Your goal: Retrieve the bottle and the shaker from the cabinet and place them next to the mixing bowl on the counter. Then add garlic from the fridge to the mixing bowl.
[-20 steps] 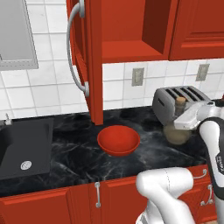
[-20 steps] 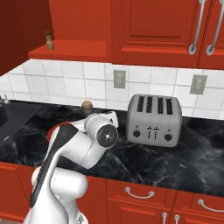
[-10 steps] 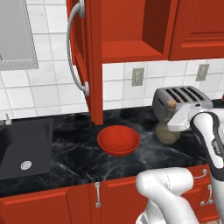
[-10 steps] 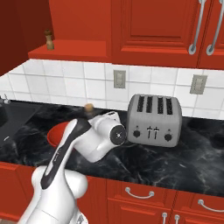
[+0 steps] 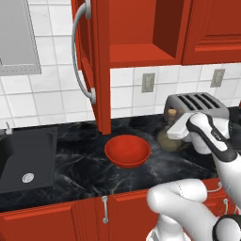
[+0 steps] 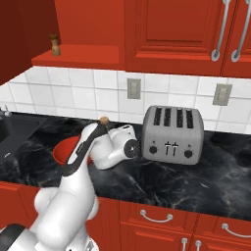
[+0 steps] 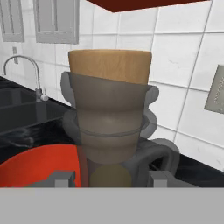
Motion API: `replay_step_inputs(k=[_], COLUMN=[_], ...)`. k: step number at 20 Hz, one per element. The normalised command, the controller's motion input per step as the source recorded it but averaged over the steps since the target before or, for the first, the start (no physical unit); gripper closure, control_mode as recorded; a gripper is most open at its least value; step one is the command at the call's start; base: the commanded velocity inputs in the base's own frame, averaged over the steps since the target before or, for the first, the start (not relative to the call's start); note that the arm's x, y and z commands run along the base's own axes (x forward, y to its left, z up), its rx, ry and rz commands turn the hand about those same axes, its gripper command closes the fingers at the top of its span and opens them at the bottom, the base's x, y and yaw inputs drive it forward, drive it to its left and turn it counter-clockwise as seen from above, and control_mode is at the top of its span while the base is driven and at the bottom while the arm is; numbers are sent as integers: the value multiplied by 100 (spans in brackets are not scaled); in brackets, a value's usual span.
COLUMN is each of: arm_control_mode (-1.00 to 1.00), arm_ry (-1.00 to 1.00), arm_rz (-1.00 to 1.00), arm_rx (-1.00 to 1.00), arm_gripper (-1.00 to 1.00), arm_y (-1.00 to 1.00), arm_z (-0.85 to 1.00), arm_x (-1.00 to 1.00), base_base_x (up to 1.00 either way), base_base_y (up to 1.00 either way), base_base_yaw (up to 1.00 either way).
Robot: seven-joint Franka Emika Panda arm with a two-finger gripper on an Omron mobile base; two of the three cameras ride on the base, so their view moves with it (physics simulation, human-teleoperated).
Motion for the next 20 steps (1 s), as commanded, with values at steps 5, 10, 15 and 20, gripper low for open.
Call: replay_step_inputs(k=[5, 10, 15, 20], arm_control_mode=[-100, -100, -100, -100], arm_ry=[0, 0, 0, 0], arm_rz=[0, 0, 0, 0], arm_rx=[0, 2, 5, 4], arm_gripper=[100, 100, 100, 100], arm_y=[0, 0, 0, 0], arm_z=[-15, -15, -19, -25], arm_x=[56, 36, 31, 30], base_base_x=[0, 0, 0, 0], base_base_y=[0, 0, 0, 0], base_base_yaw=[0, 0, 0, 0])
